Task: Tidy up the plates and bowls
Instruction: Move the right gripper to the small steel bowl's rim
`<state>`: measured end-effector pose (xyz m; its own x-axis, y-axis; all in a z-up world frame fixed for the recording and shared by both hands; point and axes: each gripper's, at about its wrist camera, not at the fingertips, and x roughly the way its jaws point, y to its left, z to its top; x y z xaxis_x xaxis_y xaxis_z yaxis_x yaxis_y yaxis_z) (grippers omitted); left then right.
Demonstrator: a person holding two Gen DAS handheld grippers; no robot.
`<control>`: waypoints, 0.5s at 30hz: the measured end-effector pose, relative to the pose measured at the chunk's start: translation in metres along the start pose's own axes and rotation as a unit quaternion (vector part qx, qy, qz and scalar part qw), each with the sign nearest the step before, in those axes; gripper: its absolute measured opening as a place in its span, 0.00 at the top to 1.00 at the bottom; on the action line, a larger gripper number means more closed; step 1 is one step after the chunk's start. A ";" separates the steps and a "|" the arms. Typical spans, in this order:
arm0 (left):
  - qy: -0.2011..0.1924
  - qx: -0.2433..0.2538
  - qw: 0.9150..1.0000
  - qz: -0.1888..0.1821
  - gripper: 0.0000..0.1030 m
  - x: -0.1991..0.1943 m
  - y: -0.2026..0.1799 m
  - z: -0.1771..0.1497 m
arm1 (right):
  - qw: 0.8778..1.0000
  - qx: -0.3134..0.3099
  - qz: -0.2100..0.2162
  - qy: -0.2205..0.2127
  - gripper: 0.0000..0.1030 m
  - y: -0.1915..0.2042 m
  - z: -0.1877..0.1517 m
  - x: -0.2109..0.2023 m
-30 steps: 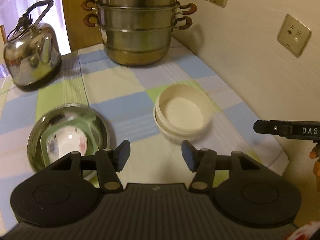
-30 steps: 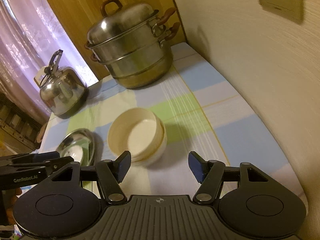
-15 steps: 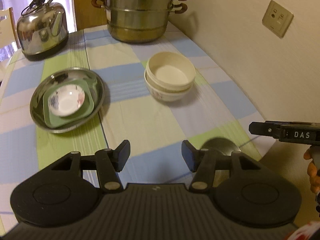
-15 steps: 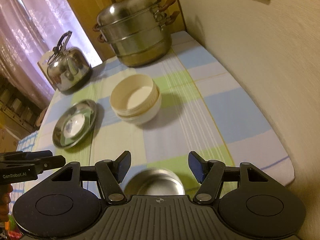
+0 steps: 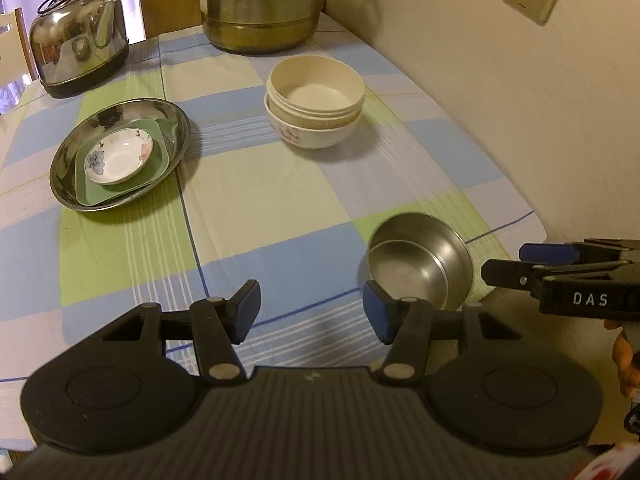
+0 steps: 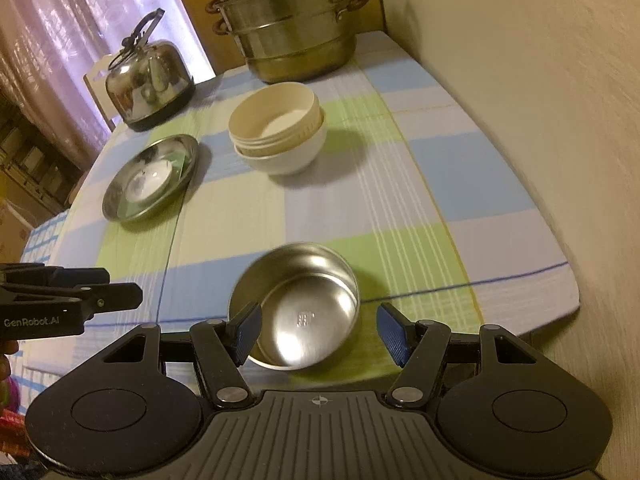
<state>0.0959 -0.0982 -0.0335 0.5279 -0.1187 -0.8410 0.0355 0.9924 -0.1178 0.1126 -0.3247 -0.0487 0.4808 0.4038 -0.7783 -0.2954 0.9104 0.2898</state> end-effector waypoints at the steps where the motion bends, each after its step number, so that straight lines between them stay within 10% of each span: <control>1: -0.001 0.001 1.000 0.001 0.48 0.000 -0.002 -0.001 | 1.000 -0.002 0.000 -0.001 0.38 0.000 -0.002 -0.001; 15: -0.001 0.006 1.000 0.007 0.48 -0.004 -0.019 -0.011 | 1.000 -0.011 0.003 0.003 0.38 -0.003 -0.012 -0.008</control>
<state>0.0841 -0.1173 -0.0340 0.5297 -0.1038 -0.8418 0.0381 0.9944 -0.0986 0.0996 -0.3317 -0.0500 0.4734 0.4093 -0.7800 -0.3175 0.9053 0.2823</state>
